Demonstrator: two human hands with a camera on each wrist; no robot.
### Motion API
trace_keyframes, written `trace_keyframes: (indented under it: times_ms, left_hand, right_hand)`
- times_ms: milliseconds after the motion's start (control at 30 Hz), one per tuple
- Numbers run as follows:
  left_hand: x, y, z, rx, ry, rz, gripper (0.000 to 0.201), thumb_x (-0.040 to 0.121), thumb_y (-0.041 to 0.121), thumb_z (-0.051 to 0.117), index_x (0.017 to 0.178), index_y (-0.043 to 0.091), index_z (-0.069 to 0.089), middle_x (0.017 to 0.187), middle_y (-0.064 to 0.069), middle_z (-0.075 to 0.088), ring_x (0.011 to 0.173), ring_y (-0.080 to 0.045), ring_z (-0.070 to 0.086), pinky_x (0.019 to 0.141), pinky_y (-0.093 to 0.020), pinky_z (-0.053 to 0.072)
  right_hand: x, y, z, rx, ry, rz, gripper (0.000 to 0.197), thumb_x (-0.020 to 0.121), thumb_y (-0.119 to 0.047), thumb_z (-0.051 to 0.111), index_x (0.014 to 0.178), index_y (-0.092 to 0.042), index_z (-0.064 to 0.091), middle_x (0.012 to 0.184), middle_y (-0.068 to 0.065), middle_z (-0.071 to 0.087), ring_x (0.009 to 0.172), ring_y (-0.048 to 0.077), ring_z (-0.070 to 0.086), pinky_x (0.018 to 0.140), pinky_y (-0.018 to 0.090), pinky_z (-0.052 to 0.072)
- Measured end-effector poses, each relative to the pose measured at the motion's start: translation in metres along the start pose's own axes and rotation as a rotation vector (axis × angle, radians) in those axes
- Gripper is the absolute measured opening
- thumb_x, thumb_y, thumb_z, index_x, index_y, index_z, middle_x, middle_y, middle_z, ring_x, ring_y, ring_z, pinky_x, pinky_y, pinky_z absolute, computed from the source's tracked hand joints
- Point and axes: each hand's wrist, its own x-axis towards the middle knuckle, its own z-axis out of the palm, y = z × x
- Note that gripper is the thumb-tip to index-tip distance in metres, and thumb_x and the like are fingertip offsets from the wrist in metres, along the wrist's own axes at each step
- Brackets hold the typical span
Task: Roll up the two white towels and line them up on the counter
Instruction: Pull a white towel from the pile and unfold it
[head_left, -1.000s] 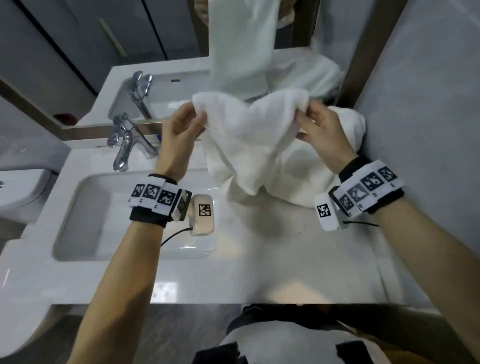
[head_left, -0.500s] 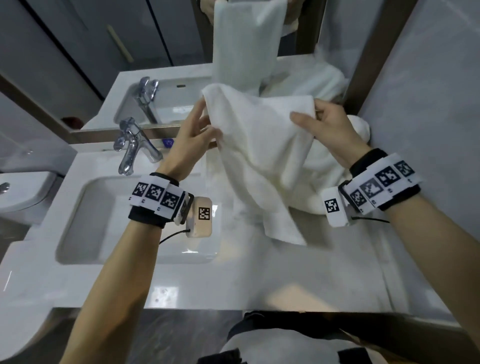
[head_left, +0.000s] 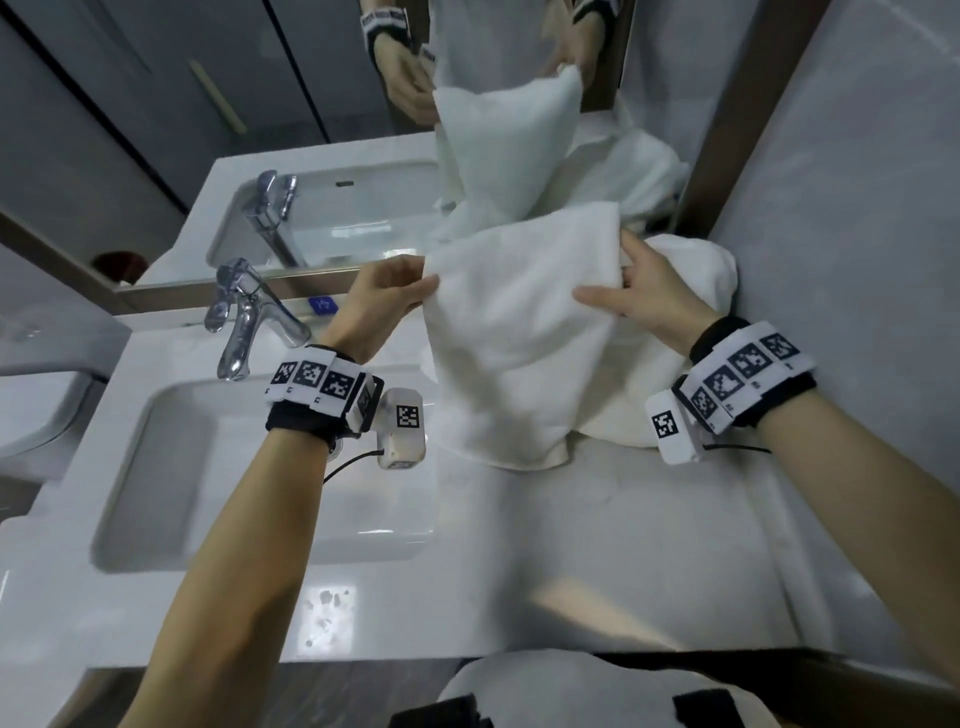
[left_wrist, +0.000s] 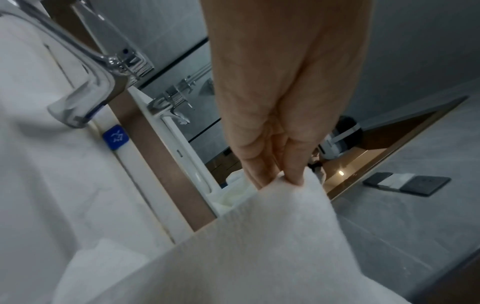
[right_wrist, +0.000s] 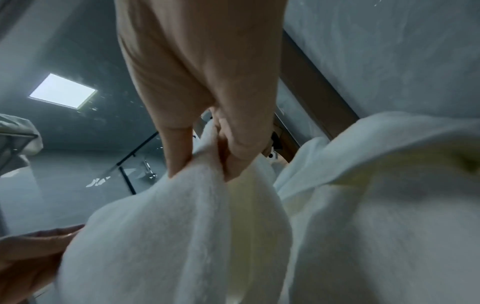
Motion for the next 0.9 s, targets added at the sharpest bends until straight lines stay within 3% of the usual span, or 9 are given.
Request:
trace_keyframes:
  times_ms: [133,267,400,500,567,633,700,800,900]
  left_hand:
    - [0.015,-0.022,-0.001,-0.051,0.042,-0.073,0.013,0.096,0.005,0.05,0.104,0.013,0.056,0.093,0.0,0.067,0.083,-0.013,0.065,0.073,-0.025,0.052]
    - [0.031,-0.046,0.002,-0.143,-0.026,-0.184,0.05,0.098,0.009,0.045,0.138,0.038,0.039,0.102,0.004,0.066,0.086,-0.009,0.064,0.075,-0.026,0.053]
    - [0.049,-0.071,0.01,-0.167,0.062,-0.271,0.059,0.098,0.006,0.045,0.149,0.02,0.019,0.102,-0.002,0.059,0.089,-0.013,0.059,0.08,-0.029,0.049]
    - [0.057,-0.091,0.021,-0.082,0.097,-0.395,0.048,0.098,0.009,0.046,0.143,0.001,0.03,0.121,-0.015,0.057,0.097,-0.021,0.058,0.081,-0.029,0.048]
    - [0.059,-0.103,0.024,0.006,0.058,-0.473,0.041,0.098,0.016,0.048,0.134,-0.003,0.045,0.112,-0.014,0.062,0.092,-0.022,0.06,0.076,-0.028,0.049]
    - [0.058,-0.109,0.027,0.101,0.02,-0.522,0.039,0.098,0.026,0.049,0.124,-0.002,0.055,0.099,-0.01,0.064,0.085,-0.021,0.061,0.071,-0.027,0.049]
    - [0.056,-0.113,0.03,0.182,0.01,-0.529,0.034,0.098,0.032,0.048,0.114,0.005,0.06,0.101,-0.011,0.062,0.091,-0.024,0.059,0.079,-0.033,0.049]
    - [0.048,-0.113,0.036,0.271,-0.009,-0.482,0.017,0.097,0.027,0.05,0.09,0.015,0.059,0.097,-0.01,0.06,0.09,-0.023,0.056,0.091,-0.042,0.048]
    - [0.034,-0.106,0.038,0.09,-0.008,-0.434,0.015,0.095,0.019,0.053,0.099,0.006,0.059,0.085,-0.007,0.061,0.07,-0.017,0.06,0.067,-0.026,0.053]
  right_hand:
    - [0.011,0.016,-0.001,0.005,0.076,0.088,0.049,0.087,-0.008,0.064,0.132,-0.015,0.048,0.116,0.012,0.066,0.096,0.018,0.067,0.087,0.033,0.056]
    - [0.029,0.026,0.003,0.046,0.088,0.119,0.048,0.094,-0.004,0.05,0.139,-0.015,0.038,0.12,0.01,0.061,0.103,0.019,0.062,0.086,0.027,0.053]
    - [0.042,0.04,0.005,0.137,0.102,0.218,0.055,0.092,0.0,0.052,0.142,-0.012,0.033,0.133,0.005,0.053,0.114,0.02,0.057,0.098,0.032,0.047]
    - [0.04,0.055,0.007,0.077,0.163,0.392,0.047,0.089,-0.014,0.061,0.133,-0.005,0.048,0.129,0.014,0.059,0.112,0.028,0.06,0.102,0.042,0.046]
    - [0.034,0.063,0.011,0.023,0.218,0.466,0.042,0.087,-0.02,0.064,0.124,-0.002,0.057,0.121,0.016,0.064,0.109,0.03,0.062,0.1,0.045,0.048]
    - [0.029,0.068,0.016,-0.017,0.26,0.501,0.037,0.084,-0.023,0.068,0.112,0.001,0.064,0.113,0.016,0.067,0.105,0.031,0.064,0.098,0.046,0.049]
    - [0.023,0.071,0.021,-0.036,0.285,0.51,0.033,0.082,-0.023,0.07,0.105,0.0,0.067,0.109,0.015,0.069,0.104,0.031,0.064,0.097,0.045,0.049]
    - [0.013,0.074,0.026,0.02,0.247,0.517,0.035,0.082,-0.019,0.07,0.11,0.001,0.065,0.113,0.016,0.067,0.107,0.03,0.063,0.1,0.044,0.048]
    - [0.003,0.075,0.029,0.18,0.147,0.553,0.042,0.082,-0.012,0.07,0.12,0.002,0.058,0.12,0.013,0.064,0.11,0.027,0.061,0.097,0.036,0.049]
